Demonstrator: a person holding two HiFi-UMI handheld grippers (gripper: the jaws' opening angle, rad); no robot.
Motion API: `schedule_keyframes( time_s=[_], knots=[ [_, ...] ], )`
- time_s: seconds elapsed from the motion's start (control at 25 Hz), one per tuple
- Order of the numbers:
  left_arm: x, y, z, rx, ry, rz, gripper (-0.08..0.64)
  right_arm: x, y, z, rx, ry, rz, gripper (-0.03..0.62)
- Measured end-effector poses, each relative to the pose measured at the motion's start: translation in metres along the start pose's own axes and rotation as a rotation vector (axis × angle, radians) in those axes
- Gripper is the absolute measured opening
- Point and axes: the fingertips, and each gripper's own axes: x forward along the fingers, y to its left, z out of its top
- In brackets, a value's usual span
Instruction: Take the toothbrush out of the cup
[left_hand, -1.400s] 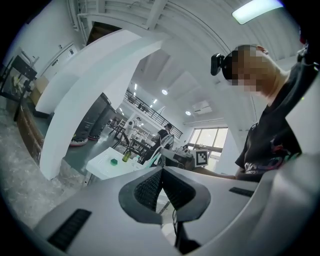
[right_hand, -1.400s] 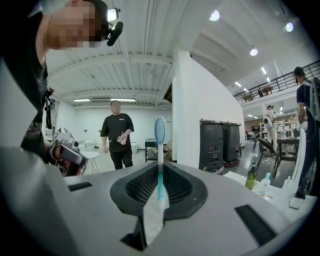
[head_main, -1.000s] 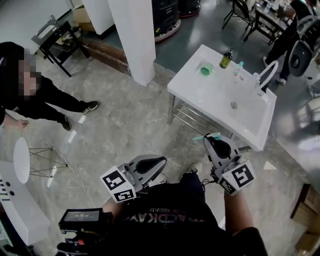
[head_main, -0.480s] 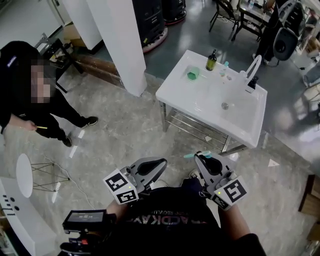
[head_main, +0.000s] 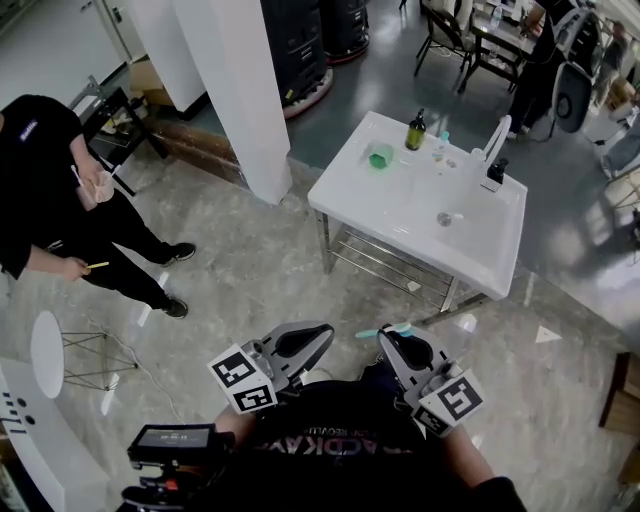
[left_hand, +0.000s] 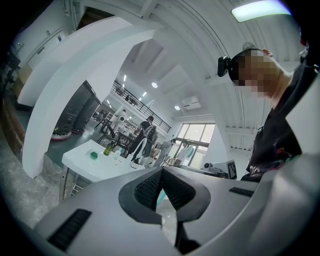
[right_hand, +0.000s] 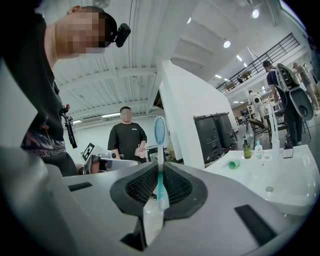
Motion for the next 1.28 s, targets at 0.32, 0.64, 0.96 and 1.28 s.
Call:
schedule_keyframes(
  time_s=[0.32,0.64,0.96,1.28],
  knots=[
    [-0.010,-0.012,-0.004,-0.008,-0.012,0.003,0.006,-0.009,0.022,-0.005,0.005,-0.003,0.020,0.043],
    [-0.019,-0.019,-0.002,0.000,-0.031,0.011,0.008,-0.012,0.029,-0.009,0.004,-0.004,0.031,0.043],
    [-0.025,-0.021,0.005,0.020,-0.045,0.020,0.008,-0.009,0.036,-0.005,-0.012,-0.012,0.054,0.043],
    [-0.027,-0.017,0.009,0.027,-0.052,0.027,0.006,-0.005,0.036,-0.005,-0.015,-0.024,0.065,0.043]
  ],
)
